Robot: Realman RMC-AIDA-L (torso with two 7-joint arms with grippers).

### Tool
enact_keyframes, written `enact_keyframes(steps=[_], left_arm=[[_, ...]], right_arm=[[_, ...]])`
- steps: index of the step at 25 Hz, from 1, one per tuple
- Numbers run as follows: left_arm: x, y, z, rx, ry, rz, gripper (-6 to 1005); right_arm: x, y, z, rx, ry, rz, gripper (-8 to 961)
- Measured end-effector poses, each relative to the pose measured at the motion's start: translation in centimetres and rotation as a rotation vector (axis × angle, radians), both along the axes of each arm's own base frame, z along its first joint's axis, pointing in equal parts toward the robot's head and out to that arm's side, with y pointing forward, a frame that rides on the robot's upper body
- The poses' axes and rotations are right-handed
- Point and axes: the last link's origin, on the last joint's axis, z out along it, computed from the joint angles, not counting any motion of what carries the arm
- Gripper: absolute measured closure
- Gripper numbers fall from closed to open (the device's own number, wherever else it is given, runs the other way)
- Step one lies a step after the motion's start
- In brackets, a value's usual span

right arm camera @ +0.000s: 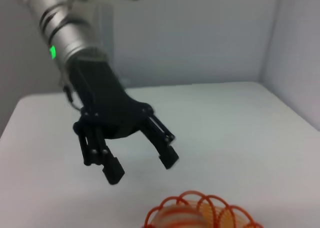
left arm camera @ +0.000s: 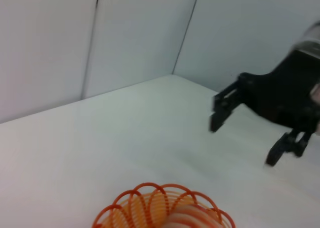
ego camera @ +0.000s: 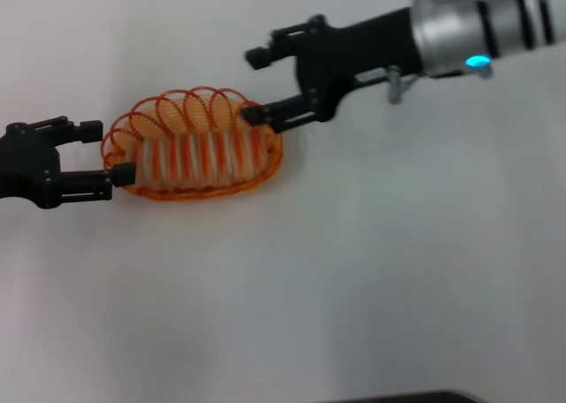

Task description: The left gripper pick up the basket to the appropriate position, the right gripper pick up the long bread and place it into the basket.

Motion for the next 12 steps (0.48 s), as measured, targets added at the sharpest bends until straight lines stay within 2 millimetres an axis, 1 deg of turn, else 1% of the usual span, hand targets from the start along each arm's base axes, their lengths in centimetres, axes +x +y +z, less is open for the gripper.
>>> enact_keyframes(steps=[5,8,12], left_arm=[[-0.1,0.4,-0.4,0.018,0.007,0.011,104],[-0.1,0.8,-0.8,0.020,0.008,0.016,103],[-0.2,0.9,-1.1,0.015,0.019,0.019,103]], right_arm=[[4.7,-2.1,2.1,0.005,0.071,-0.142,176],[6.7,-3.5,2.9,-0.003,0.102,-0.203,176],[8.9,-5.3,3.1,-0.025,0.099,-0.274,176]])
